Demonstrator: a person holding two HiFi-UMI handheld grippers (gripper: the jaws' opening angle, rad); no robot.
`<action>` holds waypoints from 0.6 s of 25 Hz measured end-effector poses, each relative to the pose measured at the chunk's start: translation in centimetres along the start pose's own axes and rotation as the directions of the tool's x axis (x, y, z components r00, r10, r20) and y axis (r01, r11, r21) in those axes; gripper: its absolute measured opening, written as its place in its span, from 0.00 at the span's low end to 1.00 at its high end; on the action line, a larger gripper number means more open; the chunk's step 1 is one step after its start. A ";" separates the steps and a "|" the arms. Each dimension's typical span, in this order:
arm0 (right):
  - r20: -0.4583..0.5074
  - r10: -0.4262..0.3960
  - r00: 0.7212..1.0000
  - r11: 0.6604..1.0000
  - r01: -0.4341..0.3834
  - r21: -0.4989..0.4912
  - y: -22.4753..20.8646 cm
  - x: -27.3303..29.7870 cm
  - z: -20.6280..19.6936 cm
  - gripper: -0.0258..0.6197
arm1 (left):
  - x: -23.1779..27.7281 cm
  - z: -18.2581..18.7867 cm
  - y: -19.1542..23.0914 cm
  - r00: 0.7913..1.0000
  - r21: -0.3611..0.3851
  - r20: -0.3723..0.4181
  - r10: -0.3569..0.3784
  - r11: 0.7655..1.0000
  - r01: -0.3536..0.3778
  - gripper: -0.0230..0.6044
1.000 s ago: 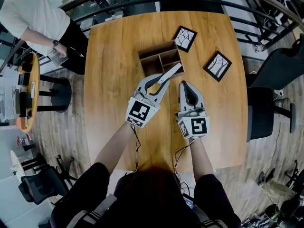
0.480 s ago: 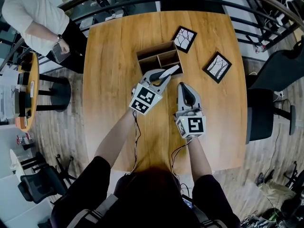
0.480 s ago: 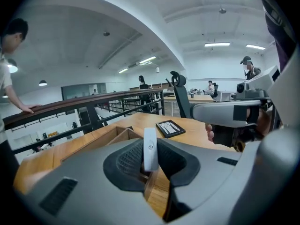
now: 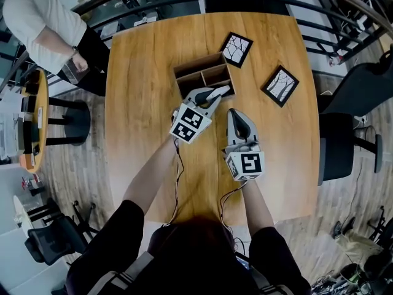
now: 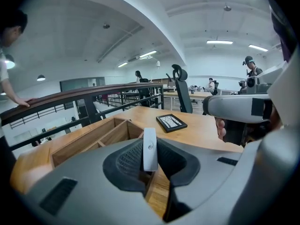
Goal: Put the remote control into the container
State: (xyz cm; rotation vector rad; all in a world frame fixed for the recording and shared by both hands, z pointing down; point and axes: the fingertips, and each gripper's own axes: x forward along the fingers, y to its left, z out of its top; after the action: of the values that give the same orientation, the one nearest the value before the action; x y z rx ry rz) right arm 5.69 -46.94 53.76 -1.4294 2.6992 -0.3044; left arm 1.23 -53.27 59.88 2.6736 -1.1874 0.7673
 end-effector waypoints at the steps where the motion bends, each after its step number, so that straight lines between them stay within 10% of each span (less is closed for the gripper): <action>1: 0.000 -0.003 1.000 1.000 0.003 0.003 0.0 0.0 0.0 0.07 | 0.0 0.0 0.0 1.000 0.003 0.002 0.003 1.000 -0.003 0.17; 15: 0.010 -0.026 1.000 0.999 0.026 -0.024 1.3 -1.6 2.6 0.07 | -6.2 3.6 -0.5 0.978 -0.087 0.182 0.102 0.992 -0.088 0.19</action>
State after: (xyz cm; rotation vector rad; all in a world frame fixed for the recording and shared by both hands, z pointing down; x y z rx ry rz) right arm 5.92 -45.30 50.95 -1.4695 2.6874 -0.2664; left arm -0.44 -49.91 53.79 2.6883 -1.3663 0.4787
